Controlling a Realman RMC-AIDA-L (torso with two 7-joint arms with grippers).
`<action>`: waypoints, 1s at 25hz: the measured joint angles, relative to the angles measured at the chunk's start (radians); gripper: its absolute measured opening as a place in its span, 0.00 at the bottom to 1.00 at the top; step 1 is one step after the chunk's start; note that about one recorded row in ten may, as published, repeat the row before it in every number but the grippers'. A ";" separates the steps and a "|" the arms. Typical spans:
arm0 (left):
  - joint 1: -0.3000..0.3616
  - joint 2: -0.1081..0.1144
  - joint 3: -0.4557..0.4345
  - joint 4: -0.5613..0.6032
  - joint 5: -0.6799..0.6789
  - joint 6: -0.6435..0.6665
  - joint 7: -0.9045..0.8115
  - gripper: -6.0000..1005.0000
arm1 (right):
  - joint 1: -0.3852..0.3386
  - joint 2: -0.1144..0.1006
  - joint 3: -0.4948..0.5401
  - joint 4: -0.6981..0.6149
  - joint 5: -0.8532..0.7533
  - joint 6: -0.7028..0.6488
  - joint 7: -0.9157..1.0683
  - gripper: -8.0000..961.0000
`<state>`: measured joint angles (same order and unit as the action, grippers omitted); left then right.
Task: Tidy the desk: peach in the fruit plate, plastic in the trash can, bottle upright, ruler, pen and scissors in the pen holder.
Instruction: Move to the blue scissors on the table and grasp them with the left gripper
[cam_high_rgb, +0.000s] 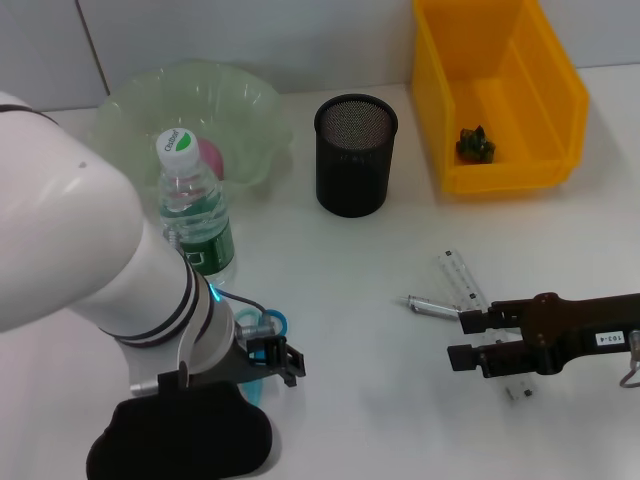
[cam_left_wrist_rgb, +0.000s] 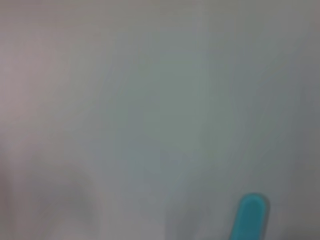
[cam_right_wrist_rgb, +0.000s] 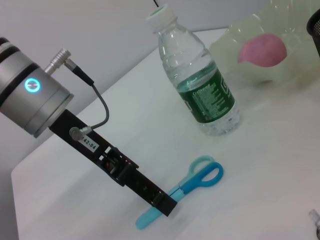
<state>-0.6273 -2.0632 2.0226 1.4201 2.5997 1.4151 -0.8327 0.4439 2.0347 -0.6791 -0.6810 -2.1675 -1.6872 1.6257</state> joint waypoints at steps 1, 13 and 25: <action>-0.001 0.000 0.000 0.000 0.000 0.000 -0.001 0.80 | 0.000 0.000 0.000 0.000 0.000 0.000 0.000 0.69; -0.041 0.002 -0.002 -0.049 -0.031 -0.001 0.015 0.80 | 0.007 0.000 0.000 0.000 0.000 0.005 -0.001 0.69; -0.072 0.002 -0.001 -0.089 -0.052 -0.001 0.032 0.80 | 0.007 0.000 0.000 0.004 0.000 0.012 -0.003 0.69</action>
<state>-0.6991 -2.0609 2.0217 1.3315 2.5474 1.4146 -0.8008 0.4510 2.0349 -0.6795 -0.6768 -2.1675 -1.6747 1.6227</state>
